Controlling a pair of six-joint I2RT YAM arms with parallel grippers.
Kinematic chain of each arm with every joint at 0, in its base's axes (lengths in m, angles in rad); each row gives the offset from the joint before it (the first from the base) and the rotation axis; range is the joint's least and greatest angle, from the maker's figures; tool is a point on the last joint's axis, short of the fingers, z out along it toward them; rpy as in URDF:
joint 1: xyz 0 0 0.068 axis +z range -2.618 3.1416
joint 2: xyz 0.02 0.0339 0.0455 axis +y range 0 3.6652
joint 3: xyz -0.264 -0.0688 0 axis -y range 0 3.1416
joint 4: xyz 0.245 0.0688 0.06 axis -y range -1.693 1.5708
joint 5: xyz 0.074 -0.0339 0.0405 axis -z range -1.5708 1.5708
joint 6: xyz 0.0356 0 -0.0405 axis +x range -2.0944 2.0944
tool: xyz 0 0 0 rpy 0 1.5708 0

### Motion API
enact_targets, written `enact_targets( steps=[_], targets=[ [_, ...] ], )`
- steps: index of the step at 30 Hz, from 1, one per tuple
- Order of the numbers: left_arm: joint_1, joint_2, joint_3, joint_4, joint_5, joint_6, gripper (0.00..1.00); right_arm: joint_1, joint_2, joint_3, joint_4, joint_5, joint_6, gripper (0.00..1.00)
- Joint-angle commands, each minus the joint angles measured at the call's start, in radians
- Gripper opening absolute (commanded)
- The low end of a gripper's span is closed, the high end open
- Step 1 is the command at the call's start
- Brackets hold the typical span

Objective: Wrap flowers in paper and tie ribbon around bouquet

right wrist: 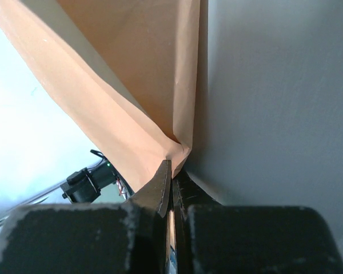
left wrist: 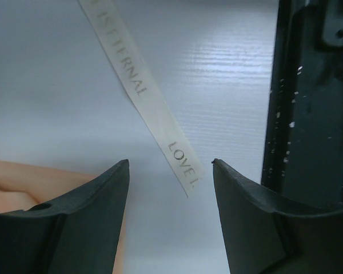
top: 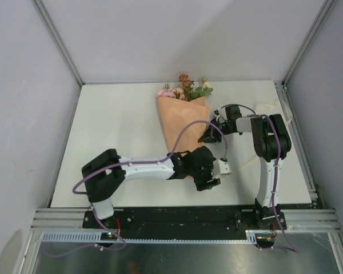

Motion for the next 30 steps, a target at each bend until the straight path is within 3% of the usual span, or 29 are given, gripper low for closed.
enact_targets(
  steps=[1, 8, 13, 17, 23, 30],
  targets=[
    [-0.044, 0.076, 0.075, -0.019, -0.158, 0.118, 0.65, -0.002, 0.028, 0.023, -0.019, 0.022, -0.037, 0.0],
    [-0.09, 0.198, 0.088, -0.019, -0.251, 0.168, 0.65, 0.001, 0.029, 0.021, -0.013, 0.022, -0.029, 0.0],
    [-0.105, 0.227, 0.052, -0.027, -0.242, 0.171, 0.65, -0.001, 0.028, 0.021, -0.016, 0.019, -0.031, 0.0],
    [-0.092, 0.232, 0.042, -0.05, -0.198, 0.197, 0.5, -0.005, 0.027, 0.021, -0.016, 0.024, -0.032, 0.0],
    [-0.06, 0.229, 0.043, -0.099, -0.138, 0.245, 0.06, -0.007, 0.025, 0.021, -0.021, 0.031, -0.036, 0.0],
    [-0.028, 0.119, 0.009, -0.105, -0.079, 0.275, 0.0, -0.005, 0.031, 0.021, -0.017, 0.024, -0.036, 0.0]
  ],
)
